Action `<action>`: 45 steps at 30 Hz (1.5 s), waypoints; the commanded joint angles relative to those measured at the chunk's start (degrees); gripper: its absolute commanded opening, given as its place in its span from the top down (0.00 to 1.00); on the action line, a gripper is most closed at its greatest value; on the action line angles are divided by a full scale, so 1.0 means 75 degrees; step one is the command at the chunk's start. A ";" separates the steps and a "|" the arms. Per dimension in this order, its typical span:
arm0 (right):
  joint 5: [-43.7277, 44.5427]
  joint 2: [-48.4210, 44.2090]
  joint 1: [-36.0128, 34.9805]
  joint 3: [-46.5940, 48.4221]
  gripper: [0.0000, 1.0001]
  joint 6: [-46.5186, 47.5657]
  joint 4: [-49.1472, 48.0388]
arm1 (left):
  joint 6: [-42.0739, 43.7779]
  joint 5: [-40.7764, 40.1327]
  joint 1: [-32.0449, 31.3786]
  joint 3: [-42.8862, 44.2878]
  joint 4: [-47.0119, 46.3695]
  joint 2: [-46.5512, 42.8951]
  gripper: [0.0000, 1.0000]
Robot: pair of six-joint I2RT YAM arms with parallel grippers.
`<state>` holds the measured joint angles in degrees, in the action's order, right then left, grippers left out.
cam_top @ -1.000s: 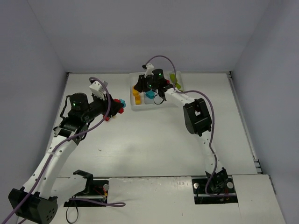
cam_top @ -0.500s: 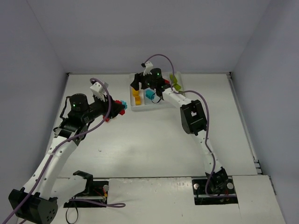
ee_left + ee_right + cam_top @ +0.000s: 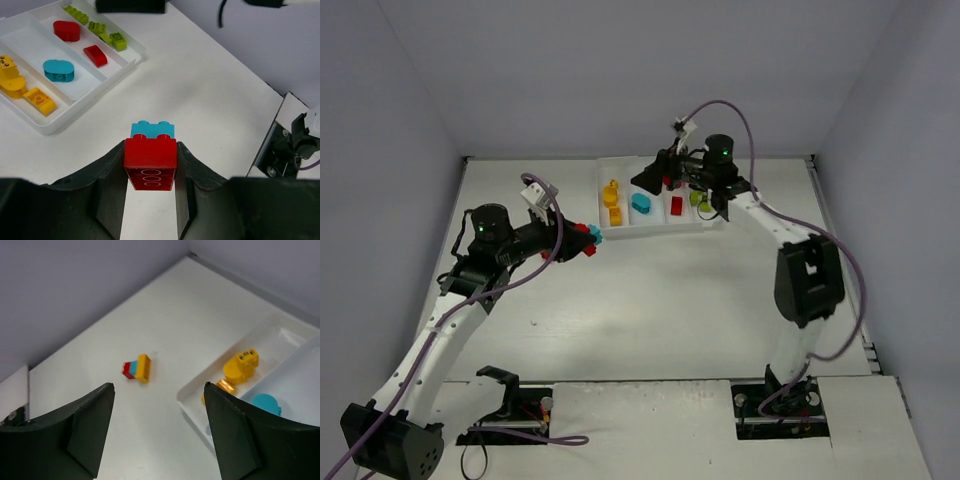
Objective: Sort the legos into containers by color
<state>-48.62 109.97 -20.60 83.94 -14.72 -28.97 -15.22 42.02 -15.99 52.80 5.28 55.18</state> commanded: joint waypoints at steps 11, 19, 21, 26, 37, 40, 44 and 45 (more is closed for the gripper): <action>-0.0666 -0.4045 -0.0393 -0.2930 0.26 -0.3086 -0.0884 | 0.1360 0.1042 -0.0036 -0.0676 -0.1700 -0.1122 1.00; -0.0420 -0.4257 -0.1342 -0.3667 0.20 -0.5147 -0.1398 | 0.3116 0.0796 -0.0563 -0.0887 -0.1021 -0.1591 1.00; -0.0420 -0.4175 -0.1460 -0.3750 0.19 -0.5407 -0.1691 | 0.3423 0.0714 -0.0727 -0.1004 -0.0892 -0.1673 1.00; -0.0396 -0.4070 -0.1799 -0.3798 0.20 -0.5842 -0.1985 | 0.4022 0.0456 -0.0915 -0.1215 -0.0868 -0.1861 1.00; -0.0338 -0.3566 -0.2397 -0.3727 0.23 -0.5725 -0.1950 | 0.4022 0.0620 -0.0927 -0.1285 -0.1079 -0.1826 1.00; -0.0267 -0.3472 -0.2515 -0.3692 0.27 -0.5631 -0.1973 | 0.4022 0.0608 -0.0927 -0.1297 -0.1091 -0.1838 1.00; -0.0267 -0.3331 -0.2574 -0.3657 0.36 -0.5584 -0.2055 | 0.3998 0.0632 -0.0927 -0.1285 -0.1126 -0.1838 1.00; -0.0267 -0.3308 -0.2597 -0.3645 0.39 -0.5596 -0.2078 | 0.3987 0.0632 -0.0927 -0.1297 -0.1126 -0.1838 1.00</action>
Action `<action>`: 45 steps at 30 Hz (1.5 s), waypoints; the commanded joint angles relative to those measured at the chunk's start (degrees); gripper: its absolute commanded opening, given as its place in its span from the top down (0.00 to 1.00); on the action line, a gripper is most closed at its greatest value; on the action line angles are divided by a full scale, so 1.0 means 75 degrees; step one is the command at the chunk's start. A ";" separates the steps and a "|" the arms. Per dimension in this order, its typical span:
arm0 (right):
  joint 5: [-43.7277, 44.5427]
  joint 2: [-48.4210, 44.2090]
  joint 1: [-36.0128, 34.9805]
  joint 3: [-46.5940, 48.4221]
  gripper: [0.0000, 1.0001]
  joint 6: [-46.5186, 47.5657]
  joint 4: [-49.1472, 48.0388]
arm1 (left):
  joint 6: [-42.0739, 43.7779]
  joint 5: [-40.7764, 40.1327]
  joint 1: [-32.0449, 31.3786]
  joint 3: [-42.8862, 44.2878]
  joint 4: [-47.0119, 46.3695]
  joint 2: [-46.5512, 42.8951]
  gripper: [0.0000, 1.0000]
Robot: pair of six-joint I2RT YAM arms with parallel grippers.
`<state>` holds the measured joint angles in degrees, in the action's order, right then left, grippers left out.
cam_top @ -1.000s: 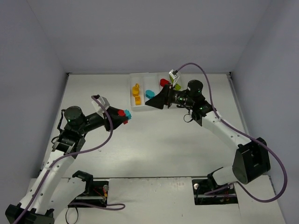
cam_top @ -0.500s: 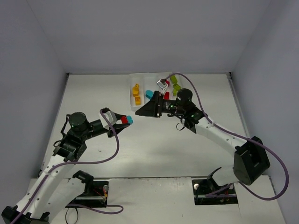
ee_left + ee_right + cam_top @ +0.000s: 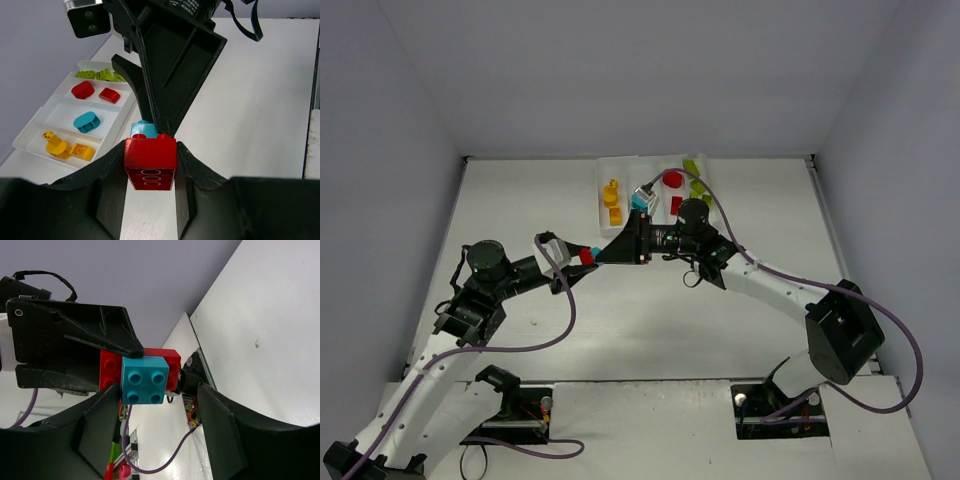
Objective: Sort the legos into containers by color
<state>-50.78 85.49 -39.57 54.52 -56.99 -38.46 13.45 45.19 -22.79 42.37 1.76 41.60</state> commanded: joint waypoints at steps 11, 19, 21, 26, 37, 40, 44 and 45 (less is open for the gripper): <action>-0.0107 -0.0044 -0.0220 0.0242 0.87 0.0064 -0.1165 | 0.0128 0.0314 -0.0020 0.0093 -0.0692 0.0007 1.00; -0.0143 -0.0511 0.0365 -0.0038 1.00 0.0591 -0.0686 | 0.0163 0.0291 -0.0009 0.0116 -0.0551 -0.0098 1.00; -0.0317 -0.0710 0.0855 -0.0260 1.00 0.0603 -0.0708 | 0.0187 0.0279 0.0003 0.0116 -0.0516 -0.0133 1.00; -0.0646 -0.1016 0.1713 -0.0391 1.00 0.0988 -0.0265 | 0.0163 0.0303 0.0038 0.0128 -0.0516 -0.0063 1.00; 0.2559 0.1336 0.2194 0.2603 1.00 0.5204 0.2701 | -0.0270 -0.0422 0.0073 0.0257 -0.0539 0.0370 1.00; 0.3160 0.2578 0.2218 0.3532 1.00 0.5793 0.2901 | -0.0422 -0.0692 0.0097 0.0280 -0.0574 0.0464 1.00; 0.4016 0.4404 0.2288 0.5404 1.00 0.6671 0.3205 | -0.0516 -0.0822 0.0108 0.0304 -0.0609 0.0570 1.00; 0.4075 0.4665 0.2311 0.5665 1.00 0.6743 0.3229 | -0.0540 -0.0822 0.0120 0.0304 -0.0633 0.0581 1.00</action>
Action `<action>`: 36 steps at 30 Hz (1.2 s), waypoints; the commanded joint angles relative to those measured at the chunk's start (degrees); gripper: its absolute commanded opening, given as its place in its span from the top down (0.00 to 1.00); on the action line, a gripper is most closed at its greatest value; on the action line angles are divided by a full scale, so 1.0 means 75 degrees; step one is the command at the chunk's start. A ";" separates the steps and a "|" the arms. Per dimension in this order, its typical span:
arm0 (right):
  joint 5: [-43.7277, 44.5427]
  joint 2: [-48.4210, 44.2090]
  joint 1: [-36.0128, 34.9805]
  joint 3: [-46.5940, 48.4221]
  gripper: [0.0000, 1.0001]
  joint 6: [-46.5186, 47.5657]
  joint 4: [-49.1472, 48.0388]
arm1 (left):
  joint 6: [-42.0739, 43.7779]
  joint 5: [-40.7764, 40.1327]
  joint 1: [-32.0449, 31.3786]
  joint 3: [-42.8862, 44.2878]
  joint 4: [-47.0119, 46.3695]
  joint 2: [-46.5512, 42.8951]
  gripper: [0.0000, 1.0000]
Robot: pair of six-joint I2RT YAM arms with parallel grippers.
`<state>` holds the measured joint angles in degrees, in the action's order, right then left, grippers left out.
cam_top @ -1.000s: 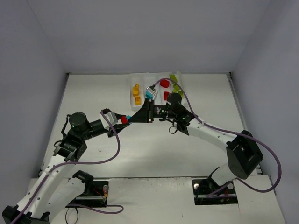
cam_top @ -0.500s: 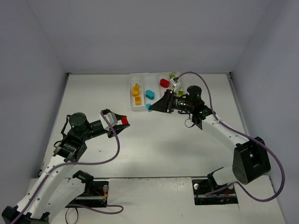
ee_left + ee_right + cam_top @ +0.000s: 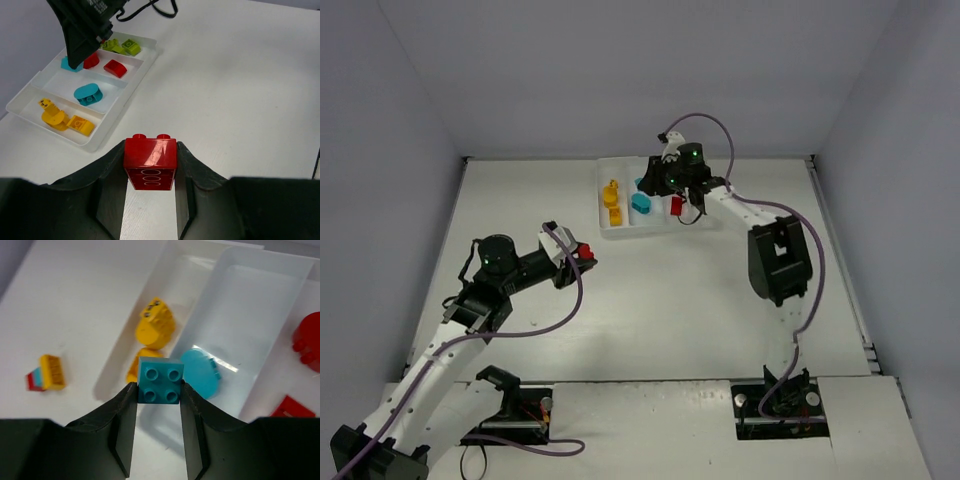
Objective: Sort the legos into containers by color
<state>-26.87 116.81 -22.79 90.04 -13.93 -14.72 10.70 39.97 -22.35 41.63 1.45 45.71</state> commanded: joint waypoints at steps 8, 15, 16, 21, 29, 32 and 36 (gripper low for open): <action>0.0911 0.2658 0.0237 0.3180 0.80 0.1178 0.0252 | -0.0266 0.0050 0.0120 0.0438 -0.0674 0.0151 1.00; 0.0631 0.2695 0.0401 0.3395 0.41 0.0932 0.0287 | -0.0266 0.0249 0.0156 0.0403 -0.0779 0.0186 1.00; 0.0630 0.2358 0.0390 0.3242 0.41 0.0920 0.0287 | -0.0266 0.0296 0.0167 0.0391 -0.0791 0.0209 1.00; -0.0469 0.0717 0.0378 0.1849 0.43 0.0523 0.0159 | -0.0138 0.0530 0.0156 0.0333 -0.0815 0.0174 1.00; -0.2592 -0.3056 0.0050 -0.2017 0.43 -0.0883 -0.1209 | -0.1095 0.0227 0.0156 0.0309 -0.1515 0.0244 1.00; -0.2803 -0.4299 -0.0090 -0.3467 0.42 -0.1176 -0.2065 | -0.2466 -0.0089 0.0156 0.0309 -0.2136 0.0489 1.00; -0.2324 -0.5716 -0.0488 -0.4574 0.42 -0.0628 -0.2080 | -0.5145 -0.1073 0.0156 0.0706 -0.2222 0.1017 1.00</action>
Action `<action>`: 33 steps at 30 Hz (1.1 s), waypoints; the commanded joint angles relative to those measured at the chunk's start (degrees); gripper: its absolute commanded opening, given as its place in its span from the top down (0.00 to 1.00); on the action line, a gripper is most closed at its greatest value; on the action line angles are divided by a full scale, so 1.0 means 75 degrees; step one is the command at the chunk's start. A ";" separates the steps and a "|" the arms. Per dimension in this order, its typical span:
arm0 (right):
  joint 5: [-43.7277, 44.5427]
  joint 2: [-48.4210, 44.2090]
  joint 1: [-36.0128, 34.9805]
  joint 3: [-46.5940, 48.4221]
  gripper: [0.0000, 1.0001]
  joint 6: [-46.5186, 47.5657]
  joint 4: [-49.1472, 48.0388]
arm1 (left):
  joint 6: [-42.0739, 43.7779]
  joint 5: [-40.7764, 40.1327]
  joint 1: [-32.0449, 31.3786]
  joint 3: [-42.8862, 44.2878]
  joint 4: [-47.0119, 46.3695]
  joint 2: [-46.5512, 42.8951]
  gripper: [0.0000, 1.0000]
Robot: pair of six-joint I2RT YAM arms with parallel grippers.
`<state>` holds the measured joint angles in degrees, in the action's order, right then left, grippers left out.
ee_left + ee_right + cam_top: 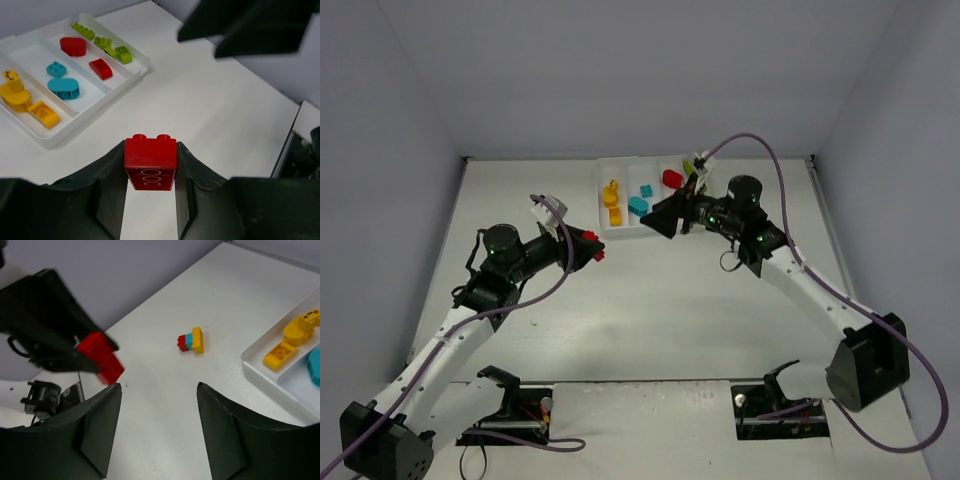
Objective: Sort the legos into containers by color
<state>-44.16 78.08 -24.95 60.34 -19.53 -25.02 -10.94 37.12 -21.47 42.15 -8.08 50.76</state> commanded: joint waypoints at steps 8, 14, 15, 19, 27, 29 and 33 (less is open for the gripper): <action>0.1328 -0.1434 -0.1371 -0.1119 0.41 0.1653 -0.0134 | -0.6341 -0.2253 -0.0113 0.0988 -0.0810 0.0896 1.00; 0.1599 -0.1271 -0.1700 -0.0733 0.39 0.2041 -0.0122 | -0.7388 -0.2700 -0.0219 0.1247 -0.0657 0.0966 1.00; 0.1634 -0.1155 -0.1759 -0.0651 0.38 0.2065 -0.0110 | -0.7609 -0.2735 -0.0230 0.1259 -0.0704 0.0978 1.00; 0.1950 -0.0872 -0.2040 -0.0195 0.37 0.2310 -0.0040 | -0.7951 -0.2735 -0.0429 0.1375 -0.0857 0.1130 1.00; 0.2337 -0.0521 -0.2216 0.0404 0.34 0.2487 0.0007 | -0.7694 -0.3063 -0.0957 0.1727 -0.0610 0.1435 1.00; 0.2466 -0.0451 -0.2228 0.0451 0.34 0.2487 0.0019 | -0.7694 -0.3075 -0.1004 0.1739 -0.0622 0.1470 1.00; 0.2607 -0.0345 -0.2240 0.0521 0.38 0.2498 0.0077 | -0.7682 -0.3110 -0.1051 0.1704 -0.0681 0.1447 1.00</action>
<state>-26.50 75.26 -41.34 61.25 -1.65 -21.32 -67.99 14.70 -28.93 51.48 -9.28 62.22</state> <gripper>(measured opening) 0.632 0.311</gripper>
